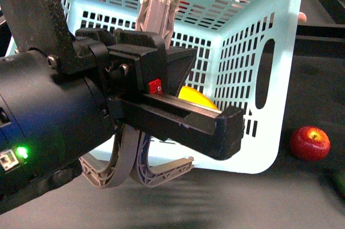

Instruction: Pick mango with right arm and hold basket with left

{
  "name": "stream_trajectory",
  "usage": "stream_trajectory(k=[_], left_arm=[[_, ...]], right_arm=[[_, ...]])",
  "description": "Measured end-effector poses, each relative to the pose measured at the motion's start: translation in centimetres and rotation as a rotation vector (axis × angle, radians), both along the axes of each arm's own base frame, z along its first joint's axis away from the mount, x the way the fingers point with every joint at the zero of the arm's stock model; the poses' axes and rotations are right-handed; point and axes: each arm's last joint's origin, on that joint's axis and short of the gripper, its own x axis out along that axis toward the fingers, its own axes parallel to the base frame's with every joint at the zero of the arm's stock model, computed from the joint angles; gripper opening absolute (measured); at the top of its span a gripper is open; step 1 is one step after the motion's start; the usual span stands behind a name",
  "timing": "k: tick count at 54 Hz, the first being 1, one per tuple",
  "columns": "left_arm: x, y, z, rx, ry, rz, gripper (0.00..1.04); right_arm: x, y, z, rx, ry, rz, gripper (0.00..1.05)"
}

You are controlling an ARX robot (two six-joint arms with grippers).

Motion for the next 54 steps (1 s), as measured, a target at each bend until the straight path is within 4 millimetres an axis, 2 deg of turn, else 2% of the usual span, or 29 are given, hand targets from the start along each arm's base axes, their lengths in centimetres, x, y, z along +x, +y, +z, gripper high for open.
stream_trajectory(k=[5,11,19,29,40,46,54], left_arm=[[0.0,0.0,-0.1,0.000,0.003,0.006,0.09],[0.0,0.0,-0.1,0.003,0.001,0.005,0.09],[0.0,0.0,-0.1,0.003,0.001,0.003,0.09],[0.0,0.0,-0.1,0.002,0.002,-0.001,0.09],[0.0,0.0,-0.1,0.003,0.001,0.001,0.09],[0.0,0.0,-0.1,0.003,0.001,0.001,0.09],[0.0,0.0,-0.1,0.003,0.001,0.000,0.09]], right_arm=[[-2.6,-3.1,1.6,-0.076,-0.094,-0.165,0.97],[-6.2,-6.1,1.9,-0.131,-0.100,-0.270,0.97],[-10.0,-8.1,1.6,-0.148,-0.078,-0.346,0.97],[-14.2,-9.0,0.7,-0.161,-0.045,-0.424,0.97],[-14.7,-9.0,0.8,-0.158,-0.086,-0.404,0.95],[-15.1,-9.2,0.3,-0.201,-0.217,-0.324,0.77],[-15.6,-9.8,-0.3,-0.246,-0.248,-0.300,0.54]])
